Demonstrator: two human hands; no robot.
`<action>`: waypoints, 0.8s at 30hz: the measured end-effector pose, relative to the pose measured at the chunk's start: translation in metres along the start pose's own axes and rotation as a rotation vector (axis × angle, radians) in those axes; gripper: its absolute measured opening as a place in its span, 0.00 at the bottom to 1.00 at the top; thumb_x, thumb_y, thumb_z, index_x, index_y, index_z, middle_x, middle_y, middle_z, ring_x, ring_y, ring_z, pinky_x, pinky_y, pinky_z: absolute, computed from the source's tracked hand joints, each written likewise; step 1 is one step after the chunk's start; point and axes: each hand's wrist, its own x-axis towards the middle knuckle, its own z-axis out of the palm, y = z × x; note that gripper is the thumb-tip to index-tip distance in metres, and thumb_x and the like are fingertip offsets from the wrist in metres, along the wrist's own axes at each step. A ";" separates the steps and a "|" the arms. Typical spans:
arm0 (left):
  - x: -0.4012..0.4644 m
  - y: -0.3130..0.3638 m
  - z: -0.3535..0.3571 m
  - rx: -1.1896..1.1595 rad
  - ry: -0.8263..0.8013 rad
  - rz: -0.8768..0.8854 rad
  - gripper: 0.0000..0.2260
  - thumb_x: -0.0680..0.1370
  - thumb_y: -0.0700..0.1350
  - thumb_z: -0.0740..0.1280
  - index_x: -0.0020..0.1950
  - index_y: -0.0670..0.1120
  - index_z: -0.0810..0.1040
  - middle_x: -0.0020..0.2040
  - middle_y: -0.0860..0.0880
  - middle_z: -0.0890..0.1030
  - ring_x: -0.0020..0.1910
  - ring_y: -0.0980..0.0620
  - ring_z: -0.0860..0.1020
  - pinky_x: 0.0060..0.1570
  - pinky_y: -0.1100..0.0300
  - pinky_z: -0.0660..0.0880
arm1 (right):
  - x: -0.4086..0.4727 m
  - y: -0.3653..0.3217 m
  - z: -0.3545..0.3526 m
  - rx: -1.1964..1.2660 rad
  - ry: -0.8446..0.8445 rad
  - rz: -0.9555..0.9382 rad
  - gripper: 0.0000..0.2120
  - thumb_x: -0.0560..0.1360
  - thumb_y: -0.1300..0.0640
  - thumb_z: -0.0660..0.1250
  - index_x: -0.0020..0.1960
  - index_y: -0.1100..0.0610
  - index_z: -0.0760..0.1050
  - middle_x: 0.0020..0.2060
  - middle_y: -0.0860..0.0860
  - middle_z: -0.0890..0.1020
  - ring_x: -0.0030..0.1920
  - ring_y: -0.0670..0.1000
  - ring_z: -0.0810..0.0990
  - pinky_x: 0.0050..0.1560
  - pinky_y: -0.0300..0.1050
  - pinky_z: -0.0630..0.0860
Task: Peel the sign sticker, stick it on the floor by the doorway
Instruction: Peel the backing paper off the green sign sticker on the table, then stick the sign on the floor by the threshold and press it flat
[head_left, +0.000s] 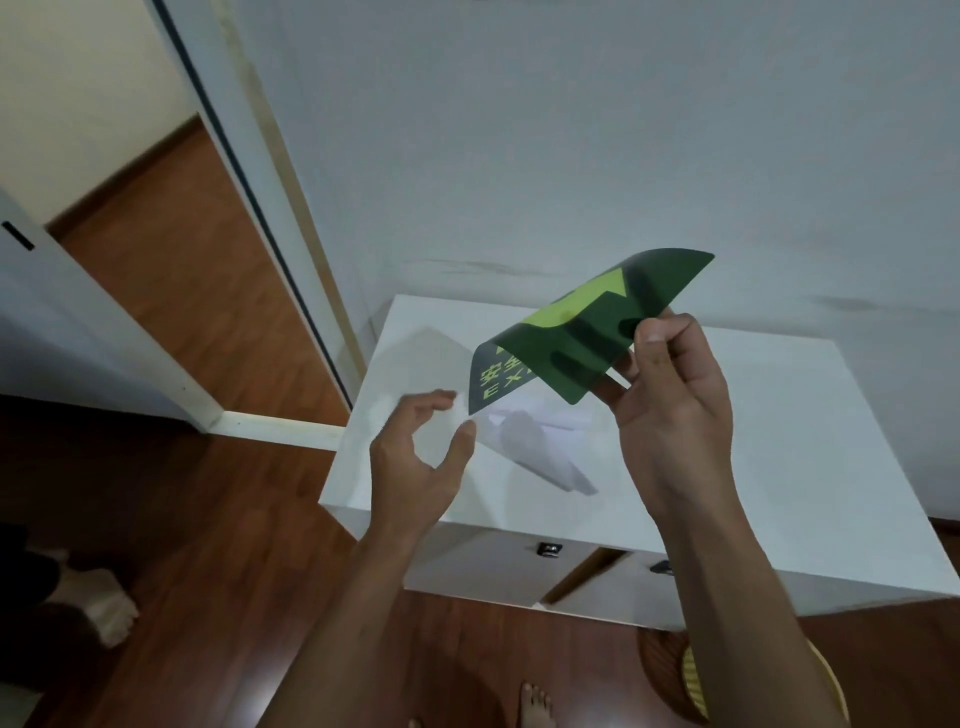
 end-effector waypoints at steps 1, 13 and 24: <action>0.004 0.004 -0.006 -0.018 0.040 0.007 0.20 0.70 0.59 0.73 0.57 0.52 0.76 0.57 0.60 0.80 0.58 0.62 0.78 0.56 0.75 0.71 | -0.002 0.002 0.007 -0.018 -0.001 0.006 0.10 0.83 0.58 0.58 0.43 0.55 0.69 0.60 0.56 0.77 0.51 0.53 0.83 0.50 0.49 0.81; 0.030 0.002 -0.102 0.103 0.249 0.276 0.11 0.72 0.46 0.72 0.49 0.41 0.82 0.47 0.53 0.82 0.48 0.63 0.78 0.50 0.76 0.71 | -0.032 0.053 0.105 -0.053 -0.083 0.161 0.13 0.82 0.54 0.60 0.40 0.48 0.74 0.47 0.46 0.84 0.53 0.53 0.85 0.51 0.49 0.82; 0.041 -0.074 -0.191 -0.032 0.285 -0.121 0.02 0.75 0.50 0.70 0.45 0.53 0.80 0.39 0.60 0.83 0.40 0.61 0.82 0.37 0.69 0.76 | -0.041 0.144 0.170 -0.173 -0.030 0.251 0.10 0.80 0.48 0.64 0.52 0.55 0.75 0.65 0.46 0.78 0.50 0.54 0.87 0.41 0.47 0.85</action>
